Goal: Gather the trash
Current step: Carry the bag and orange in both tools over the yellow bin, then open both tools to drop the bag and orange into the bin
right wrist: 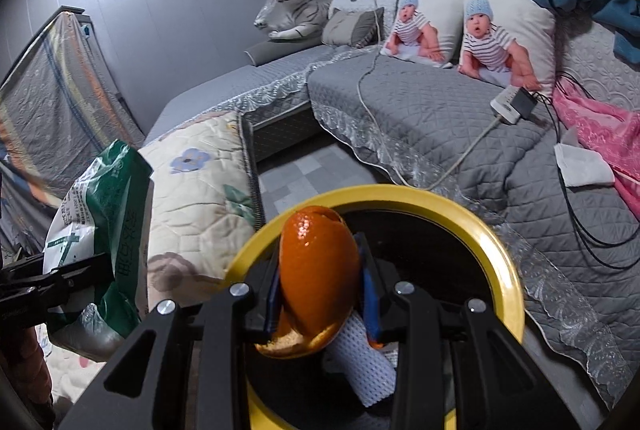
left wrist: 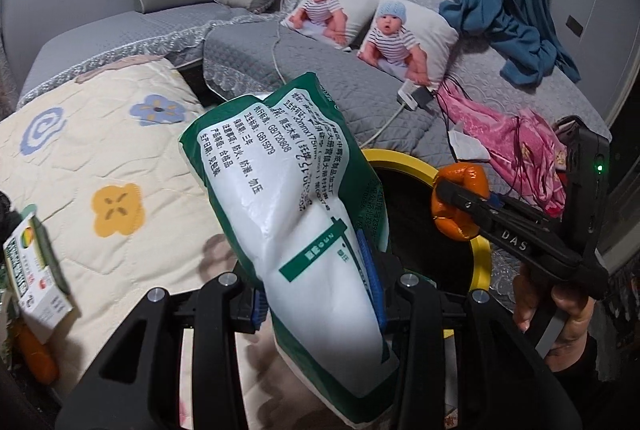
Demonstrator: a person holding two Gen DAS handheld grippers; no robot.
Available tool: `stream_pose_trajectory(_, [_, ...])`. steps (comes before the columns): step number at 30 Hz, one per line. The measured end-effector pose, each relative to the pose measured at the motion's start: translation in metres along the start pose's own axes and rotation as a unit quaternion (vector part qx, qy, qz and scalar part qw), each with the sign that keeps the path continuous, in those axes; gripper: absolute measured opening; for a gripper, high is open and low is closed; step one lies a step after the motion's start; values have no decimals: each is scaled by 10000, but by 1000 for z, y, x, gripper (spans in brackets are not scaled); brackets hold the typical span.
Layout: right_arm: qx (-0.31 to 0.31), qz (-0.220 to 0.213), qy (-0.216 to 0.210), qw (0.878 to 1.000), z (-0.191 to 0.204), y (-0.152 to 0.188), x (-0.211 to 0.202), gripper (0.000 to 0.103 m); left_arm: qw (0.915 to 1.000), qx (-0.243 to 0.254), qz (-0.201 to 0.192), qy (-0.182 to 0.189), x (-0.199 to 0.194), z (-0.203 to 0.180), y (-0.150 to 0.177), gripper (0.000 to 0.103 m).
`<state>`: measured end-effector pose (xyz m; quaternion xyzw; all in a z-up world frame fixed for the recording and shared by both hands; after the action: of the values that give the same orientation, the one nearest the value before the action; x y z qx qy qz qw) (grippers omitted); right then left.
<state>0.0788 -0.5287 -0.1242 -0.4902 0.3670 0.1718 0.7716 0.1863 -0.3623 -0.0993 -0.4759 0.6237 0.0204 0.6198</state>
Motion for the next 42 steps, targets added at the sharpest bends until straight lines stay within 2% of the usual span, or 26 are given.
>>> stream_pose_trajectory(15, [356, 133, 283, 9989, -38, 9, 16, 30, 9989, 306, 314, 167, 45, -42, -7, 37])
stream_pose_trajectory(33, [520, 220, 327, 9979, -52, 14, 21, 30, 9981, 371, 468, 163, 66, -56, -6, 37])
stream_pose_trajectory(42, [459, 134, 482, 9977, -50, 11, 15, 30, 9982, 311, 466, 224, 69, -55, -8, 38])
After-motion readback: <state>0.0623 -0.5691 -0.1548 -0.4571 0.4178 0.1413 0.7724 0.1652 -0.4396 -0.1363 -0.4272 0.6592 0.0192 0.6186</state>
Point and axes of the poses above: each gripper's, at about its wrist camera, not at the fingertips, and x roughly the way its jaws point, z to its left, y to its underside, the point moved 5 cm from there along x, roughly the way its jaws point, and after that the axes turned 8 degrees about z, right-handed, at the moved point
